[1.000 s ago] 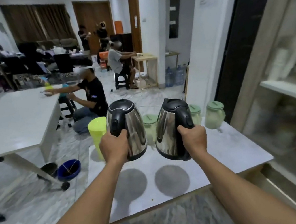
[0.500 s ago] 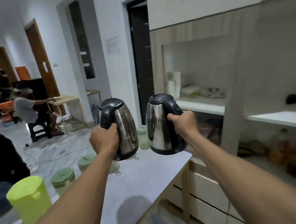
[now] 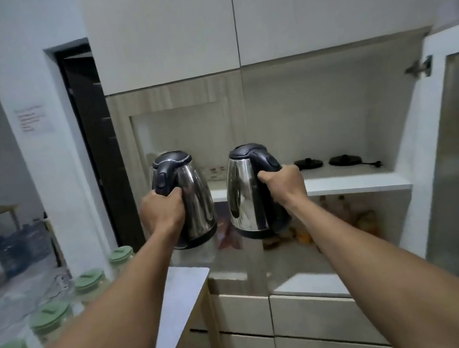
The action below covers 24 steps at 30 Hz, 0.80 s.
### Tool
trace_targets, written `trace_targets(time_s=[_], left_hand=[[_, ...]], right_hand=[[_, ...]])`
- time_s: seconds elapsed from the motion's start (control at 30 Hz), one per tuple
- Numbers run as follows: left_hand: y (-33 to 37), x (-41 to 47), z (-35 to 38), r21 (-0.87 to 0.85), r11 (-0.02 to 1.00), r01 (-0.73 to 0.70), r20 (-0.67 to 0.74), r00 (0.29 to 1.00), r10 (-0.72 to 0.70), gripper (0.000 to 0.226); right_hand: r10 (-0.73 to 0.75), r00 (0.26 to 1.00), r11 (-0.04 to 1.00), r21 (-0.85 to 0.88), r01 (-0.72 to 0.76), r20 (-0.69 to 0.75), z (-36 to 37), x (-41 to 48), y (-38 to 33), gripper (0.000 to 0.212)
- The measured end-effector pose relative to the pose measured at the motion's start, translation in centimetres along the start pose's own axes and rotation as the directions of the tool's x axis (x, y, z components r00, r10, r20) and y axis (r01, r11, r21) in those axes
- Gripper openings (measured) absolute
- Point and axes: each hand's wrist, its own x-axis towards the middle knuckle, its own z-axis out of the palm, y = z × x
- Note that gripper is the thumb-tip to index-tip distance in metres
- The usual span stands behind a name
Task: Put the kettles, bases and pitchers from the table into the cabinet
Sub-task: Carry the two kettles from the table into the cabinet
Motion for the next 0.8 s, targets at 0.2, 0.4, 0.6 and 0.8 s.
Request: trace_targets(time_s=[0.2,0.4,0.6,0.8], left_hand=[[3.7,-1.8,5.7,-0.076,0.997,-0.009,0.133,0.991,0.019,0.024],[6.8,-3.5,11.6,-0.128,0.991,-0.032,0.232,0.971,0.061,0.022],[9.7,-4.1,17.9,-0.155,0.987,-0.034,0.281,0.957,0.077,0.022],[12.2,-3.7,24.7,-0.194,0.981,-0.026,0.293,0.953,0.084,0.024]], right_hand=[[0.032,0.986,0.998,-0.052,-0.041,-0.162,-6.9,2.2,1.0,0.030],[0.033,0.963,0.993,-0.104,-0.063,-0.269,-12.4,5.4,2.5,0.034],[0.032,0.946,0.990,-0.121,-0.075,-0.324,-16.2,9.2,4.1,0.028],[0.012,0.946,0.990,-0.132,-0.058,-0.325,-19.2,14.4,6.1,0.024]])
